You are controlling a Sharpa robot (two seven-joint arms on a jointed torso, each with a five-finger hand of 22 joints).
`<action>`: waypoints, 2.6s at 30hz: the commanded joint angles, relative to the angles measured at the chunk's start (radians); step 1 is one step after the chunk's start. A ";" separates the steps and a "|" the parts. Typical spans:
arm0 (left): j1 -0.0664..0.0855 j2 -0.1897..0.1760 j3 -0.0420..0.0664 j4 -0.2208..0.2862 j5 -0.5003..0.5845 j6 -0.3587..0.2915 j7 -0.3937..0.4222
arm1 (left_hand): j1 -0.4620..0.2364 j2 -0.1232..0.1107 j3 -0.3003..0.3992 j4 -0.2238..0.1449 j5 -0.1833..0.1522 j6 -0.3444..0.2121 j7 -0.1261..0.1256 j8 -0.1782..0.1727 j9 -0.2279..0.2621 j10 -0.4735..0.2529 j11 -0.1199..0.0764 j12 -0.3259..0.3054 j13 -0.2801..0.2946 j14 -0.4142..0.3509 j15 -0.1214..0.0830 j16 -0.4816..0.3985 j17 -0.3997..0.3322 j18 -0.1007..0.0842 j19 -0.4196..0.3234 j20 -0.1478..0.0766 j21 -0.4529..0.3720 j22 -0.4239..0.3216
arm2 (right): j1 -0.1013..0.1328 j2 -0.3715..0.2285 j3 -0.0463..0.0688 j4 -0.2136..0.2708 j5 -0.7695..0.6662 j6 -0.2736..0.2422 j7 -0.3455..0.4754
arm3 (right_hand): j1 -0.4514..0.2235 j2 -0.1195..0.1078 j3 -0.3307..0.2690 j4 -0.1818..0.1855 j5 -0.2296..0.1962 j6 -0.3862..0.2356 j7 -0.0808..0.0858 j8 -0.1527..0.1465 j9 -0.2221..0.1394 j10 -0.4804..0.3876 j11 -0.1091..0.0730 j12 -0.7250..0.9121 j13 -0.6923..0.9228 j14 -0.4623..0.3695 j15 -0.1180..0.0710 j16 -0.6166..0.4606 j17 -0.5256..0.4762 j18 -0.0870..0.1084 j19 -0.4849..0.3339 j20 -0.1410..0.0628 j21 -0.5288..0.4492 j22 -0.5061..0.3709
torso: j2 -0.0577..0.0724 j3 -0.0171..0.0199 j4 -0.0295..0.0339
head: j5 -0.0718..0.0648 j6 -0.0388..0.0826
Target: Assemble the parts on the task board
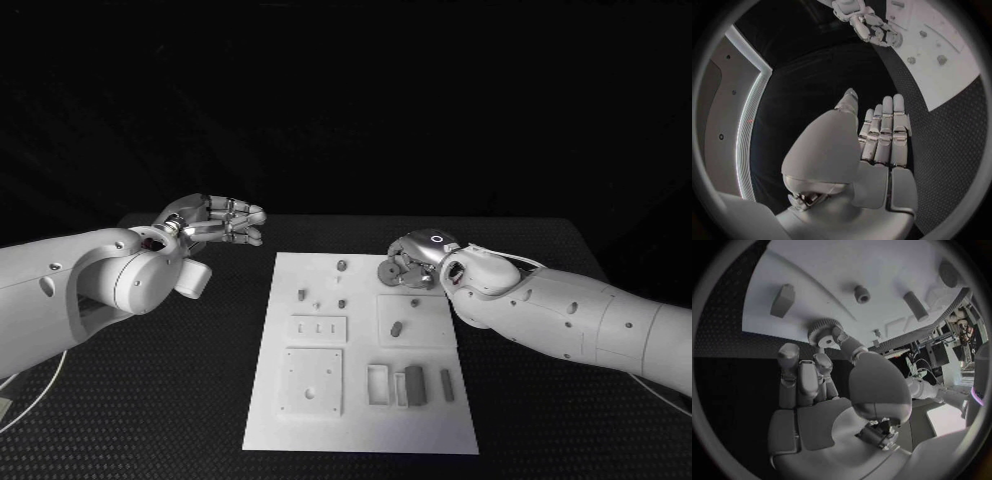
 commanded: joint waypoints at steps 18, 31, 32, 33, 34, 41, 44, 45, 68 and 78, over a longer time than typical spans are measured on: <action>0.001 -0.001 0.001 0.005 -0.003 0.008 0.008 | -0.007 -0.004 -0.007 0.000 0.000 0.002 0.000 -0.007 -0.001 -0.006 -0.005 -0.005 -0.001 0.003 0.003 -0.007 0.001 0.017 0.006 -0.001 -0.005 -0.001 | 0.017 -0.013 0.028 0.174 -0.164 -0.103 -0.131 | -0.021 -0.004 -0.003 0.003 0.000 0.063 0.020 0.004 0.004 0.005 -0.005 0.001 -0.004 -0.002 -0.012 -0.003 -0.003 0.109 0.002 0.007 0.004 0.017 | 0.000 -0.0010 0.0020 | 0.005 0.022; 0.001 0.000 0.001 0.008 -0.003 0.008 0.010 | -0.007 -0.005 -0.007 -0.001 0.000 0.002 0.000 -0.007 -0.001 -0.006 -0.005 -0.005 -0.001 0.003 0.003 -0.007 0.001 0.017 0.006 -0.001 -0.005 -0.001 | 0.017 0.074 0.009 0.149 -0.212 -0.101 -0.139 | -0.030 -0.012 -0.003 0.007 0.000 0.064 0.018 0.003 0.003 0.004 -0.007 -0.005 -0.011 -0.002 -0.015 -0.003 -0.005 0.109 0.005 0.007 0.004 0.016 | 0.001 -0.0008 0.0020 | 0.022 0.029; 0.001 0.000 0.001 0.009 -0.003 0.008 0.010 | -0.007 -0.005 -0.007 -0.001 0.000 0.002 0.000 -0.007 -0.001 -0.006 -0.005 -0.005 -0.001 0.003 0.003 -0.007 0.001 0.017 0.006 -0.001 -0.005 -0.001 | 0.017 0.081 0.006 0.145 -0.212 -0.099 -0.140 | -0.030 -0.012 -0.003 0.007 0.000 0.064 0.018 0.003 0.003 0.004 -0.007 -0.005 -0.011 -0.002 -0.015 -0.003 -0.005 0.109 0.005 0.007 0.004 0.016 | 0.001 -0.0013 0.0025 | 0.020 0.029; 0.001 0.000 0.001 0.009 -0.003 0.008 0.010 | -0.007 -0.005 -0.007 -0.001 0.000 0.002 0.000 -0.007 -0.001 -0.006 -0.005 -0.005 -0.001 0.003 0.003 -0.007 0.001 0.017 0.006 -0.001 -0.005 -0.001 | 0.017 0.088 0.002 0.139 -0.215 -0.095 -0.141 | -0.030 -0.012 -0.003 0.007 0.000 0.064 0.018 0.003 0.003 0.004 -0.007 -0.005 -0.011 -0.002 -0.015 -0.003 -0.005 0.109 0.005 0.007 0.004 0.016 | 0.001 -0.0016 0.0029 | 0.019 0.027; 0.001 0.000 0.001 0.008 -0.003 0.007 0.010 | -0.007 -0.005 -0.007 -0.001 0.000 0.002 0.000 -0.007 -0.001 -0.006 -0.005 -0.005 -0.001 0.003 0.003 -0.007 0.001 0.017 0.006 -0.001 -0.005 -0.001 | 0.017 0.094 -0.002 0.134 -0.215 -0.089 -0.142 | -0.030 -0.012 -0.003 0.007 0.000 0.064 0.018 0.003 0.003 0.004 -0.007 -0.005 -0.011 -0.002 -0.015 -0.003 -0.005 0.109 0.005 0.007 0.004 0.016 | 0.002 -0.0017 0.0033 | 0.019 0.026; 0.001 -0.001 0.001 0.009 -0.003 0.011 0.010 | -0.006 -0.006 -0.007 -0.002 0.000 0.002 0.000 -0.007 -0.001 -0.006 -0.005 -0.005 -0.001 0.003 0.003 -0.007 0.002 0.017 0.006 -0.001 -0.005 -0.001 | 0.016 0.109 -0.017 0.117 -0.214 -0.070 -0.143 | -0.029 -0.010 0.000 0.006 0.000 0.064 0.017 0.002 0.002 0.006 -0.007 -0.005 -0.011 -0.002 -0.016 -0.004 -0.006 0.109 0.006 0.007 0.004 0.016 | 0.002 -0.0011 0.0042 | 0.024 0.022; 0.001 -0.001 0.001 0.010 -0.003 0.010 0.010 | -0.005 -0.008 -0.007 -0.002 0.000 0.001 0.000 -0.007 -0.001 -0.007 -0.005 -0.005 -0.002 0.003 0.003 -0.008 0.002 0.017 0.006 -0.002 -0.006 -0.001 | 0.016 0.118 -0.020 0.111 -0.215 -0.064 -0.147 | -0.029 -0.010 0.003 0.005 -0.001 0.064 0.017 0.001 0.002 0.007 -0.008 -0.006 -0.012 -0.002 -0.017 -0.004 -0.007 0.109 0.007 0.007 0.003 0.015 | 0.002 -0.0002 0.0012 | 0.027 0.019; 0.001 -0.001 0.001 0.010 -0.003 0.010 0.010 | -0.005 -0.008 -0.007 -0.002 0.000 0.001 0.000 -0.007 -0.001 -0.007 -0.005 -0.005 -0.002 0.003 0.003 -0.008 0.002 0.017 0.006 -0.002 -0.006 -0.001 | 0.016 0.121 -0.021 0.109 -0.215 -0.060 -0.149 | -0.029 -0.010 0.003 0.005 -0.001 0.064 0.017 0.001 0.001 0.006 -0.008 -0.006 -0.013 -0.002 -0.017 -0.004 -0.007 0.109 0.007 0.006 0.003 0.015 | 0.002 -0.0004 0.0012 | 0.026 0.018; 0.001 0.006 0.001 0.008 -0.003 0.011 0.010 | -0.004 -0.008 -0.007 -0.002 0.000 0.001 0.001 -0.008 -0.002 -0.007 -0.005 -0.005 -0.002 0.004 0.003 -0.009 0.004 0.018 0.007 -0.001 -0.006 0.000 | 0.013 0.176 -0.042 0.044 -0.239 -0.032 -0.163 | -0.031 -0.011 0.008 0.003 -0.001 0.064 0.016 -0.002 -0.001 0.008 -0.009 -0.009 -0.017 -0.002 -0.018 -0.005 -0.008 0.109 0.010 0.006 0.002 0.014 | 0.002 -0.0002 0.0007 | 0.029 0.010; 0.001 0.006 0.001 0.008 -0.003 0.011 0.011 | -0.004 -0.008 -0.006 -0.002 0.000 0.001 0.001 -0.008 -0.002 -0.007 -0.005 -0.005 -0.002 0.004 0.003 -0.009 0.004 0.018 0.007 -0.001 -0.006 0.000 | 0.012 0.189 -0.044 0.027 -0.240 -0.027 -0.161 | -0.032 -0.012 0.009 0.002 -0.001 0.064 0.016 -0.003 -0.001 0.007 -0.009 -0.010 -0.018 -0.002 -0.018 -0.005 -0.010 0.109 0.010 0.006 0.002 0.014 | 0.001 -0.0011 0.0017 | 0.031 0.008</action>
